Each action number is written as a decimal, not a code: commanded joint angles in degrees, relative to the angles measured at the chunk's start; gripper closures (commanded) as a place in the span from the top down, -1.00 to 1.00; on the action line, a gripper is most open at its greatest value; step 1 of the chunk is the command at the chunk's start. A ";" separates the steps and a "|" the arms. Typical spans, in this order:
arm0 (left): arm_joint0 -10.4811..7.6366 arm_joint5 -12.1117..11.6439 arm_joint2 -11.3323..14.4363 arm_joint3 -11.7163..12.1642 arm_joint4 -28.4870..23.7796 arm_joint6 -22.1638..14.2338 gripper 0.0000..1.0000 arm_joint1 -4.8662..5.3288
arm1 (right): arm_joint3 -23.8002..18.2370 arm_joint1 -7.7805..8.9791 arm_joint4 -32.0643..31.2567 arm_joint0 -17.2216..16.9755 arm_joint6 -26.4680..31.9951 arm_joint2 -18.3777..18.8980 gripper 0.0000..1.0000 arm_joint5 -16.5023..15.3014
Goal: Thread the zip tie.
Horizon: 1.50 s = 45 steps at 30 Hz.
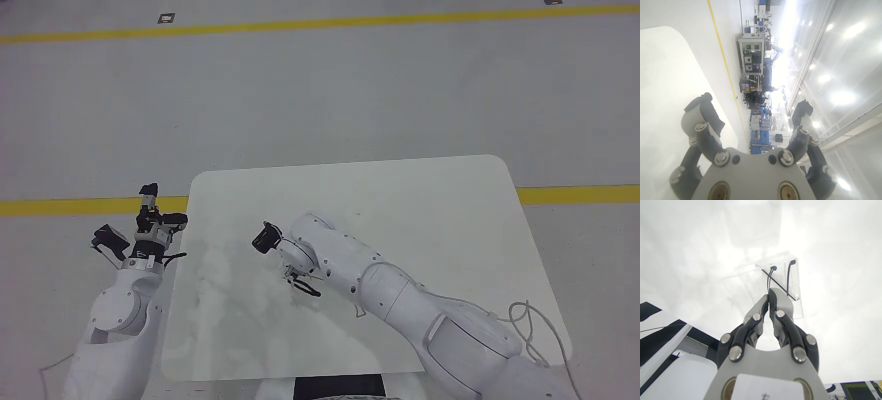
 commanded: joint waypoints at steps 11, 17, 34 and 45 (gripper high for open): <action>0.00 0.00 0.00 0.00 0.00 0.00 1.00 0.00 | 0.95 -0.55 -0.27 -0.20 -0.34 0.17 -0.76 -0.32; 0.00 0.00 0.00 0.00 0.00 0.00 1.00 0.00 | 1.99 -1.09 -0.73 -0.20 -0.46 -0.36 -0.78 -0.34; 0.00 0.00 0.00 0.00 0.00 0.00 1.00 0.00 | 5.08 -2.96 -0.84 0.16 -1.03 -1.48 -0.72 -0.59; 0.00 0.00 0.00 0.00 0.00 0.00 1.00 0.00 | 7.19 -4.03 -1.07 0.33 -1.51 -1.86 -0.72 -0.48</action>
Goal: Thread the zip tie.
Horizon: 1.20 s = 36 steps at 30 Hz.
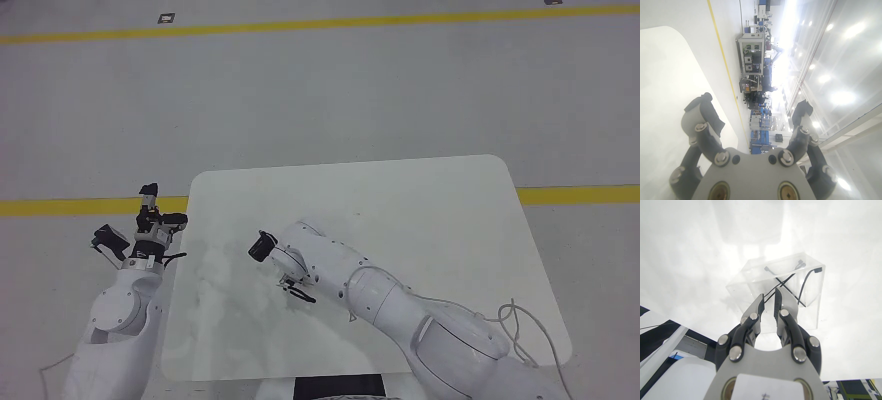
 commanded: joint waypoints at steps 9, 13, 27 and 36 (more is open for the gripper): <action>0.00 0.00 0.00 0.00 0.00 0.00 1.00 0.00 | 1.88 -0.90 -0.54 0.39 -0.60 -0.15 -0.78 0.31; 0.00 0.00 0.00 0.00 0.00 0.00 1.00 0.00 | 2.49 -1.23 -0.74 0.46 -0.78 -0.19 -0.86 0.37; 0.00 0.00 0.00 0.00 0.00 0.00 1.00 0.00 | 1.89 -1.54 -2.09 0.61 -0.41 0.73 -1.00 1.49; 0.00 0.00 0.00 0.00 0.00 0.00 1.00 0.00 | -0.09 -0.66 -3.53 -0.68 0.23 2.13 -1.00 1.46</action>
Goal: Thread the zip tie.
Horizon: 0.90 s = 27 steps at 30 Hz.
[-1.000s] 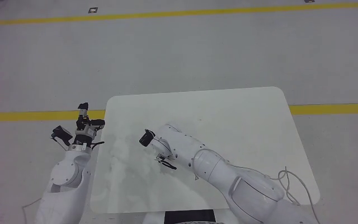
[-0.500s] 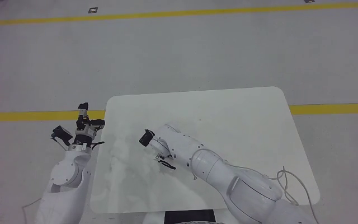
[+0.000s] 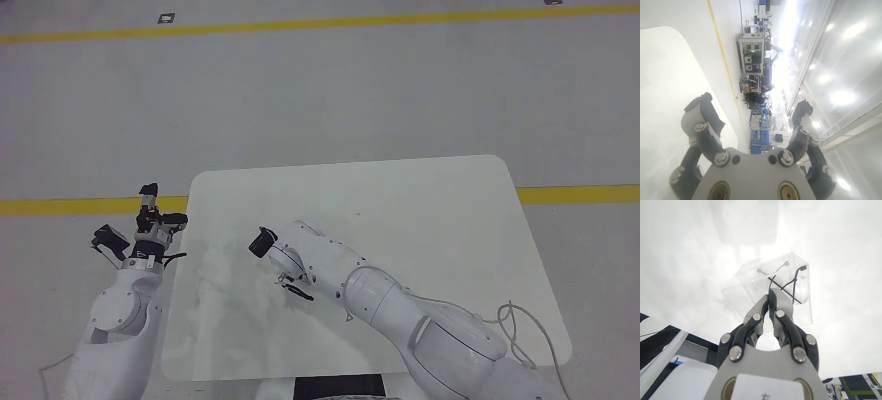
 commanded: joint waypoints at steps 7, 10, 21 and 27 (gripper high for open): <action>0.00 0.00 0.00 0.00 0.00 0.00 1.00 0.00 | -2.96 0.77 -1.69 -0.79 1.17 1.25 -1.00 0.35; 0.00 0.00 0.00 0.00 0.00 0.00 1.00 0.00 | -4.59 1.26 -2.48 -1.28 1.93 1.97 -1.00 0.39; 0.00 0.00 0.00 0.00 0.00 0.00 1.00 0.00 | -14.13 3.88 -4.75 -4.58 5.71 6.09 -1.00 -1.08; 0.00 0.00 0.00 0.00 0.00 0.00 1.00 0.00 | -19.38 5.69 -4.46 -7.33 6.28 9.03 -1.00 -3.80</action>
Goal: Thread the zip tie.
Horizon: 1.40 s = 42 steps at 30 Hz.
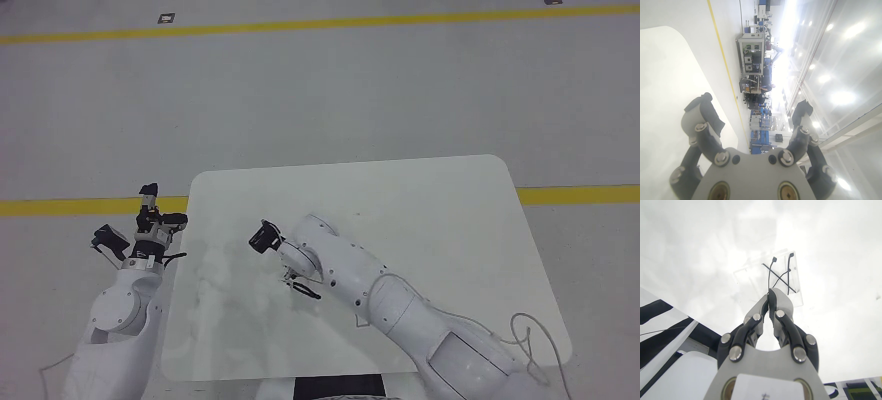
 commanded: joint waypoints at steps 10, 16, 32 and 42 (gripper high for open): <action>0.00 0.00 0.00 0.00 0.00 0.00 1.00 0.00 | -8.90 3.15 6.79 -4.93 -0.05 7.32 -1.00 -5.57; 0.00 0.00 0.00 0.00 0.00 0.00 1.00 0.00 | -13.35 5.07 14.57 -8.40 -1.51 13.81 -1.00 -10.52; 0.00 0.00 0.00 0.00 0.00 0.00 1.00 0.00 | -14.39 6.62 25.01 -10.55 -3.87 19.17 -1.00 -15.94; -0.18 0.20 0.16 0.44 -0.11 0.22 1.00 -0.05 | -12.57 7.25 27.16 -12.27 -10.75 20.32 -1.00 -14.28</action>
